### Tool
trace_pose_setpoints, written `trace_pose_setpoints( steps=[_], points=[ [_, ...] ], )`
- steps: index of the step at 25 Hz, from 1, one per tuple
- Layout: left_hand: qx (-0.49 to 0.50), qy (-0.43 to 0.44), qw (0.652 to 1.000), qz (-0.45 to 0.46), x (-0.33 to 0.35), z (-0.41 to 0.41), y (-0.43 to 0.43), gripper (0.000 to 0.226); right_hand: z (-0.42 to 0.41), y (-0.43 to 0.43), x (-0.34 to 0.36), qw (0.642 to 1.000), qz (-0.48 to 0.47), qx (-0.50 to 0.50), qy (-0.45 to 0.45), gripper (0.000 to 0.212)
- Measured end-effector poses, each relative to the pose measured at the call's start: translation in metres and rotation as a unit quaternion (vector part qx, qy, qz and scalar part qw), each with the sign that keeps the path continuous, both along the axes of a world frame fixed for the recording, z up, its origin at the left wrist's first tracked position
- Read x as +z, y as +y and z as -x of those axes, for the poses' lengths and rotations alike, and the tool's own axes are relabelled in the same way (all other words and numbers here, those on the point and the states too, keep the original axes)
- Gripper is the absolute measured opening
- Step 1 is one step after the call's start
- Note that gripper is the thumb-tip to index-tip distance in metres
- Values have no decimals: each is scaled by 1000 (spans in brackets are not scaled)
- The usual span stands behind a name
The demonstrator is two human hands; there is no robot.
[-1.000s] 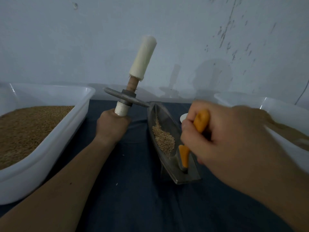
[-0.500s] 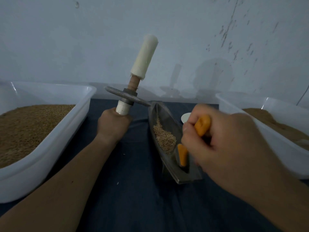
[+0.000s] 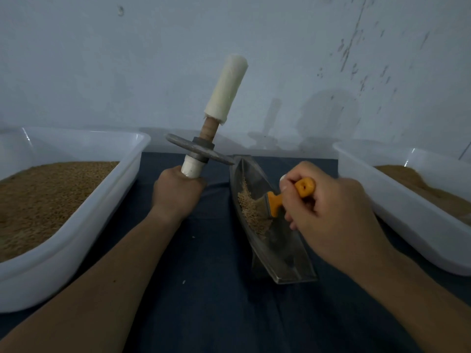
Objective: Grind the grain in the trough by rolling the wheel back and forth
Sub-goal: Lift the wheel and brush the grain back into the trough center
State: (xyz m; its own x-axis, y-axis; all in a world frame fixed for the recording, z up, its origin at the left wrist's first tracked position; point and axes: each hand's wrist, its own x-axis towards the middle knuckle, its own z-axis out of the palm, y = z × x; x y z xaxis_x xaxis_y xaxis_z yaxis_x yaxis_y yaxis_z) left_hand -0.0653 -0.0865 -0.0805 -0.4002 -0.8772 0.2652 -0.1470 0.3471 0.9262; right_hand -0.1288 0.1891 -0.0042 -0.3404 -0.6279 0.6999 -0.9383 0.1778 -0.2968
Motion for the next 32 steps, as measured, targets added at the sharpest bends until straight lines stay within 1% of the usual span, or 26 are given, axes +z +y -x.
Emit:
trace_pose_setpoints(
  steps=[5,7,9,12,14,17,20,23,26,30,32],
  points=[
    [-9,-3,1000,8,1,0,1,11,13,7,1,998,38,23,-32,20],
    [-4,-9,1000,14,1,-1,2,12,18,11,4,994,76,36,-70,20],
    [-3,-13,1000,13,2,-2,3,16,25,18,8,982,136,47,-120,20],
    [-5,-27,999,21,2,-2,6,17,49,27,12,961,215,21,-175,22],
    [-5,-37,999,34,3,-3,8,16,73,31,8,956,227,-13,-185,23],
    [-4,-68,996,58,5,-3,12,15,115,36,-10,973,165,-64,-149,21],
    [3,-92,993,79,6,-3,15,14,150,38,-36,990,36,-99,-96,21],
    [4,-112,988,104,6,-3,17,12,171,37,-58,988,-72,-114,-75,24],
    [8,-129,984,126,8,-4,22,10,179,36,-71,982,-152,-107,-39,39],
    [21,-168,972,162,11,-5,32,13,177,39,-76,964,-236,-120,-34,50],
    [26,-185,967,175,12,-6,36,12,173,40,-75,967,-222,-123,-33,49]
  ],
)
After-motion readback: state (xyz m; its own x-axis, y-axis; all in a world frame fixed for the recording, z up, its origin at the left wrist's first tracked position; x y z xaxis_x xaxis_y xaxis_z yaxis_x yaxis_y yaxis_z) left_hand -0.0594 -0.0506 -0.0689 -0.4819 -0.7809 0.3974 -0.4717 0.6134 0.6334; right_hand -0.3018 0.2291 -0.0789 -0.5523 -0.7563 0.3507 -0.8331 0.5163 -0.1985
